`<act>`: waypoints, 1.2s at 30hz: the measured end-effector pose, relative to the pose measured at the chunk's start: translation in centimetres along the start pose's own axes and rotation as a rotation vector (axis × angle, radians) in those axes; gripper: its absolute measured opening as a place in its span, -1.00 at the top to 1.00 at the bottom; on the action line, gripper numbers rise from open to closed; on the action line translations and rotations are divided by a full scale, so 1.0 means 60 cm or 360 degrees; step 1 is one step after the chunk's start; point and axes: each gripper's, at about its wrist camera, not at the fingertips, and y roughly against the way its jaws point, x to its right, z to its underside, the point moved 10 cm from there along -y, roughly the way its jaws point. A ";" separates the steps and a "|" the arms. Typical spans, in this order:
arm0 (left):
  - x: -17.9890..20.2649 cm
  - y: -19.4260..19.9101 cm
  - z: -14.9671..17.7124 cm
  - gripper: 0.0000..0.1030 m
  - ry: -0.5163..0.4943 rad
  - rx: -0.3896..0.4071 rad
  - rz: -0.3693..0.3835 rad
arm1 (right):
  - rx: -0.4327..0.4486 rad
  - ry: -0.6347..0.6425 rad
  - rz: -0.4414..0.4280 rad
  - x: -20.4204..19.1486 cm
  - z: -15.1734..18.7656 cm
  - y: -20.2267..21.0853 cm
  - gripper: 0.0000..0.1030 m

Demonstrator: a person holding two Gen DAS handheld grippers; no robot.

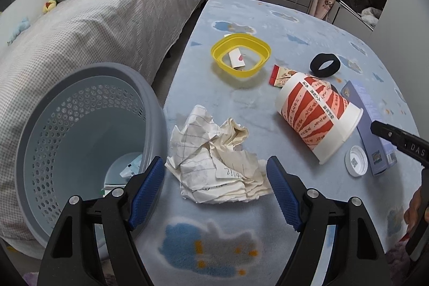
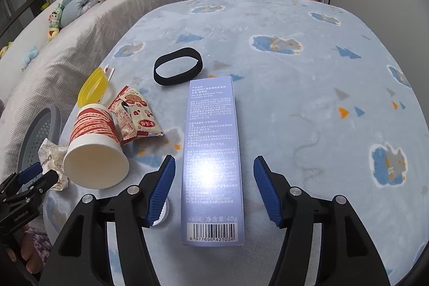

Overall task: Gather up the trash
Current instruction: 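Close the left tool on the crumpled white paper while right tool holds box, then carry paper and lavender box over the wastebasket with both tools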

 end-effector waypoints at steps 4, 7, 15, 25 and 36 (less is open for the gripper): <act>0.005 -0.011 -0.006 -0.46 0.0021 -0.0011 0.0013 | -0.0001 -0.0001 -0.0001 0.001 0.000 0.000 -0.16; 0.008 -0.020 -0.010 -0.46 0.0031 -0.0012 0.0015 | 0.0001 -0.0002 -0.0001 0.001 0.000 0.000 -0.16; 0.006 -0.032 -0.017 -0.11 0.0030 0.0000 -0.0020 | -0.0006 -0.0005 0.0008 0.009 0.003 0.000 -0.16; 0.015 -0.010 -0.014 0.29 -0.0044 0.0058 -0.0026 | -0.0008 -0.0001 0.0010 0.010 0.004 -0.001 -0.16; 0.015 0.006 -0.015 0.30 -0.0038 0.0084 0.0021 | -0.0053 0.0055 0.0057 0.001 0.016 -0.021 0.14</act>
